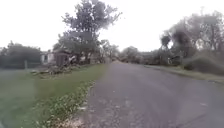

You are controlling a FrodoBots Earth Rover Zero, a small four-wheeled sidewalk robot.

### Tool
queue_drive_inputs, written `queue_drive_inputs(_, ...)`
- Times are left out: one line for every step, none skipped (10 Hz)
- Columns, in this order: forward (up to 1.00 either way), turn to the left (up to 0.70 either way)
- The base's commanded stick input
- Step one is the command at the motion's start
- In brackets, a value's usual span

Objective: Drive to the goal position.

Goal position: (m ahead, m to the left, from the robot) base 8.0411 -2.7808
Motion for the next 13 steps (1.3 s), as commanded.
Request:
queue_drive_inputs(0.7,-0.14)
queue_drive_inputs(0.7,-0.14)
queue_drive_inputs(0.7,-0.14)
queue_drive_inputs(0.7,-0.14)
queue_drive_inputs(0.7,-0.14)
queue_drive_inputs(0.7,-0.14)
queue_drive_inputs(0.7,-0.14)
queue_drive_inputs(0.7,-0.14)
queue_drive_inputs(0.7,-0.14)
queue_drive_inputs(0.7,-0.14)
queue_drive_inputs(0.7,-0.14)
queue_drive_inputs(0.7,-0.14)
queue_drive_inputs(0.7,-0.14)
